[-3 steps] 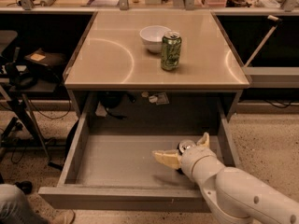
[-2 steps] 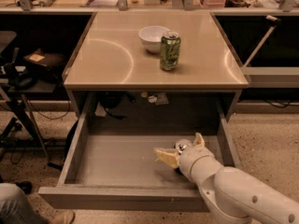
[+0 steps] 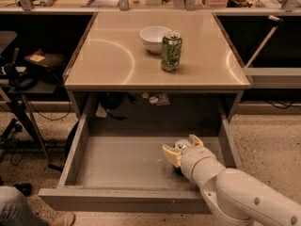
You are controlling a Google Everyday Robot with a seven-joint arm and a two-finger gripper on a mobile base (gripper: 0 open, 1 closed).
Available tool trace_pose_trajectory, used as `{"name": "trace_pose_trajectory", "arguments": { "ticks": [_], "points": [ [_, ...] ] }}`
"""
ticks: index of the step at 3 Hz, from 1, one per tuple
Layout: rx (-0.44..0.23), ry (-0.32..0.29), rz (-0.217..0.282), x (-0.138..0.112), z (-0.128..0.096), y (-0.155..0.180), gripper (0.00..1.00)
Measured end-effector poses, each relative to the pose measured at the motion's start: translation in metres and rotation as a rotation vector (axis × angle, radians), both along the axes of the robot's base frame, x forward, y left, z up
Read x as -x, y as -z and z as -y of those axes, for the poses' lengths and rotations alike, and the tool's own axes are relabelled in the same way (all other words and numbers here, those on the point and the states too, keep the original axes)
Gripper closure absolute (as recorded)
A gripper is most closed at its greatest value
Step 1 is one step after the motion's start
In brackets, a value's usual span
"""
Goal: Pick pepsi can from top drawer and place on counter
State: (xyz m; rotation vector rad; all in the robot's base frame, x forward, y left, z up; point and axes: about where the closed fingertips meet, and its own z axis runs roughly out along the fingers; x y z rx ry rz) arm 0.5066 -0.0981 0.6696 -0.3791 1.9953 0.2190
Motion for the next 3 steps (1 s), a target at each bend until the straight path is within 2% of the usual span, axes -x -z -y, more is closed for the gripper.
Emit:
{"name": "trace_pose_trajectory", "arguments": {
  "ticks": [1,2,3],
  "points": [
    [-0.015,0.021,0.048,0.0,0.009,-0.023,0.88],
    [-0.021,0.067,0.184,0.0,0.03,-0.106,1.0],
    [-0.013,0.134,0.312,0.006,0.062,-0.21,1.0]
  ]
}}
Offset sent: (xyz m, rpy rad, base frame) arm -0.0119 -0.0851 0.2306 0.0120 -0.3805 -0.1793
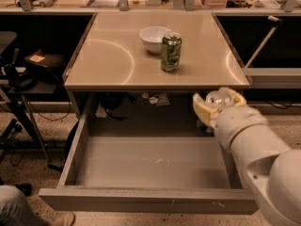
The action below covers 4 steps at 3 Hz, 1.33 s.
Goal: Pick pepsi can from top drawer and place on counter
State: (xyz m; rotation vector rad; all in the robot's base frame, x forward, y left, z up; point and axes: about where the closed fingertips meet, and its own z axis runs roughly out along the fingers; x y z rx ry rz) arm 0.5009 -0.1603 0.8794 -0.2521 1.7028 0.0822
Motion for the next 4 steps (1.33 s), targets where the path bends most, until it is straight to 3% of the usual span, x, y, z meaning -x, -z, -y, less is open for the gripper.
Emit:
{"name": "trace_pose_trajectory", "arguments": {
  "ticks": [1,2,3,4],
  "points": [
    [0.016,0.058,0.098,-0.002,0.015,-0.097,1.0],
    [0.034,0.065,0.127,-0.003,0.012,-0.12,1.0],
    [0.07,0.041,0.129,-0.016,0.006,-0.116,1.0],
    [0.093,0.094,0.199,-0.06,0.037,-0.141,1.0]
  ]
}}
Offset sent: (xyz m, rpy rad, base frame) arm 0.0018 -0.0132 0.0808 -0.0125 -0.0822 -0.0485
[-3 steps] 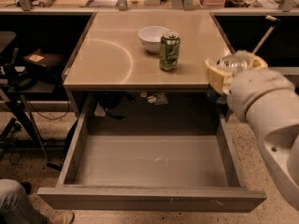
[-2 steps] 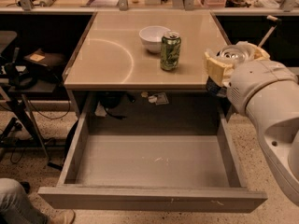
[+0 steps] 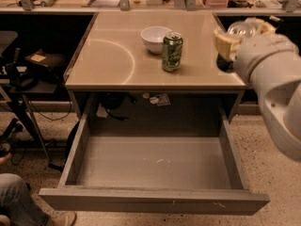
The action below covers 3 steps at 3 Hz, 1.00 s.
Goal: Pick pepsi can from top drawer and place on counter
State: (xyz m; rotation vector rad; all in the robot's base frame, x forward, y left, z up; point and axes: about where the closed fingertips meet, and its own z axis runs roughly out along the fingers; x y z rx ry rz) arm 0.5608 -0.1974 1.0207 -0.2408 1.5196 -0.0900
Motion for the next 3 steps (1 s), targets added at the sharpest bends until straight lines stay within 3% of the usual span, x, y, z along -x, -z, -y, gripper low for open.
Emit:
{"name": "trace_pose_trajectory", "arguments": {
  "ticks": [1,2,3],
  "points": [
    [-0.012,0.123,0.089,-0.051,0.051,-0.05,1.0],
    [-0.028,0.183,0.129,-0.102,0.075,-0.086,1.0],
    [-0.036,0.088,0.087,-0.151,0.027,-0.08,1.0]
  ]
}}
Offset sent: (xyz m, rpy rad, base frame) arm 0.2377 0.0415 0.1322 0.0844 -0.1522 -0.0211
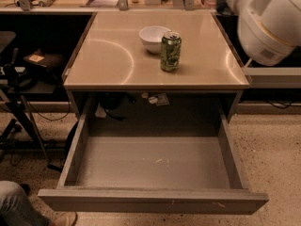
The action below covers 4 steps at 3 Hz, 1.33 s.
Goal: Pick pepsi can from top drawer and place on counter
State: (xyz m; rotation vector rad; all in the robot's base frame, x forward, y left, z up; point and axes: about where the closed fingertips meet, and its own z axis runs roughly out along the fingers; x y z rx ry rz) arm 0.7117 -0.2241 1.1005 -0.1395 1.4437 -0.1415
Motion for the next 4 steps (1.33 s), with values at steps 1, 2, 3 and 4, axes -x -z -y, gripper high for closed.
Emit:
{"name": "trace_pose_trajectory", "arguments": {
  "ticks": [1,2,3,4],
  "points": [
    [0.014,-0.153,-0.07,-0.022,-0.076,0.027,1.0],
    [-0.036,-0.183,-0.101,-0.025,-0.089,0.034,1.0],
    [-0.037,-0.182,-0.101,-0.025,-0.088,0.034,1.0],
    [-0.071,-0.111,-0.129,-0.038,-0.05,0.052,1.0]
  ]
}}
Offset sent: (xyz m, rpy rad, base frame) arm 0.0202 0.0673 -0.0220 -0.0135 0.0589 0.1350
